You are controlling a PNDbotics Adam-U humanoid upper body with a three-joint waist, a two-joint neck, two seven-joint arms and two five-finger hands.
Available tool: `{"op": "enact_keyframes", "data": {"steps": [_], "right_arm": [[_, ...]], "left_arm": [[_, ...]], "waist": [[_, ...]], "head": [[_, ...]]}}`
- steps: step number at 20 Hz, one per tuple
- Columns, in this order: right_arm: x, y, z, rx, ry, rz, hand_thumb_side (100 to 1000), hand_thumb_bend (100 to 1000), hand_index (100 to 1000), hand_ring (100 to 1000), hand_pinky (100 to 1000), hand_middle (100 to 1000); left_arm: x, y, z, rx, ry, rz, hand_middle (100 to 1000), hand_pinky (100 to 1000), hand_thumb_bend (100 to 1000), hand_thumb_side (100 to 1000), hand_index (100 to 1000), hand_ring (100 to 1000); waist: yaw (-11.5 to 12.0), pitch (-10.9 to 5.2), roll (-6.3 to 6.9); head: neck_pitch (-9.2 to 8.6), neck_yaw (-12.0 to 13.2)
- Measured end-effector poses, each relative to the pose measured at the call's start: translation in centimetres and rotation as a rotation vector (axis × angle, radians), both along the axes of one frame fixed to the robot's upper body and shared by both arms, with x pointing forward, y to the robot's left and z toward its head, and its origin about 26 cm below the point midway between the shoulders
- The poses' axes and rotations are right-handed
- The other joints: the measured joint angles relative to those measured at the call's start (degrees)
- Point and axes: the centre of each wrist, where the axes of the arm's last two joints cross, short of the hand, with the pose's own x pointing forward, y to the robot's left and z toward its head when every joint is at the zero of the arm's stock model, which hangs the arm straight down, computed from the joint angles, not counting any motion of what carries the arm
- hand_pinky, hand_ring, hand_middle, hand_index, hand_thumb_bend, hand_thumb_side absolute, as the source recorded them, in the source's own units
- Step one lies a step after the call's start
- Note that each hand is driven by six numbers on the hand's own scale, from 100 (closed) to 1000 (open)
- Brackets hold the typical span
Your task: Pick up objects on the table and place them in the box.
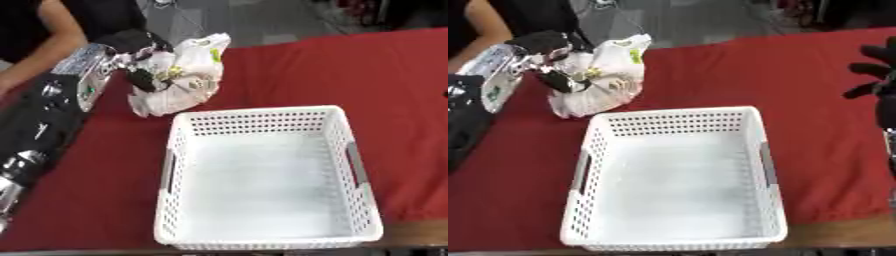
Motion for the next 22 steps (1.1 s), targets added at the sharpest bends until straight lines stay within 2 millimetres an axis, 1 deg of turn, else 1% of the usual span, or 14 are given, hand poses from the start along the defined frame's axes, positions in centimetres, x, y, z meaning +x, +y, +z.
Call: {"op": "enact_keyframes", "data": {"steps": [3, 6, 11, 14, 19, 22], "right_arm": [[0.0, 0.0, 0.0, -0.002, 0.001, -0.001, 957, 333, 1000, 780, 556, 846], [0.0, -0.1, 0.0, -0.005, 0.001, -0.002, 957, 333, 1000, 780, 556, 846], [-0.1, -0.2, -0.1, -0.006, 0.007, -0.005, 956, 334, 1000, 780, 556, 846], [-0.1, -0.2, -0.2, -0.006, 0.008, -0.006, 956, 334, 1000, 780, 556, 846], [-0.1, -0.2, -0.2, -0.008, 0.008, -0.007, 956, 334, 1000, 780, 556, 846], [-0.1, -0.2, -0.2, -0.008, 0.008, -0.007, 956, 334, 1000, 780, 556, 846]], "left_arm": [[-0.1, 1.1, 1.7, 0.019, 0.016, -0.001, 100, 100, 100, 339, 164, 100], [-0.4, 1.6, 3.0, 0.018, 0.002, -0.004, 100, 100, 100, 336, 164, 100], [-1.2, 0.8, 6.2, -0.001, -0.069, -0.076, 100, 100, 100, 329, 166, 100], [-2.2, -0.2, 8.2, -0.012, -0.114, -0.145, 100, 100, 100, 327, 166, 100], [-4.3, -3.2, 11.9, -0.037, -0.188, -0.28, 100, 100, 100, 324, 166, 100], [-5.5, -5.2, 13.3, -0.054, -0.205, -0.36, 100, 100, 100, 324, 166, 100]], "waist": [[0.1, -0.02, 0.04], [0.1, -0.03, 0.07], [0.4, -0.03, 0.16], [0.5, -0.04, 0.17], [0.7, -0.22, 0.28], [0.7, -0.23, 0.33]], "head": [[0.0, -0.5], [-0.02, -0.9], [-0.02, -1.0], [-0.02, -1.0], [-0.43, -1.0], [-0.45, -1.0]]}}
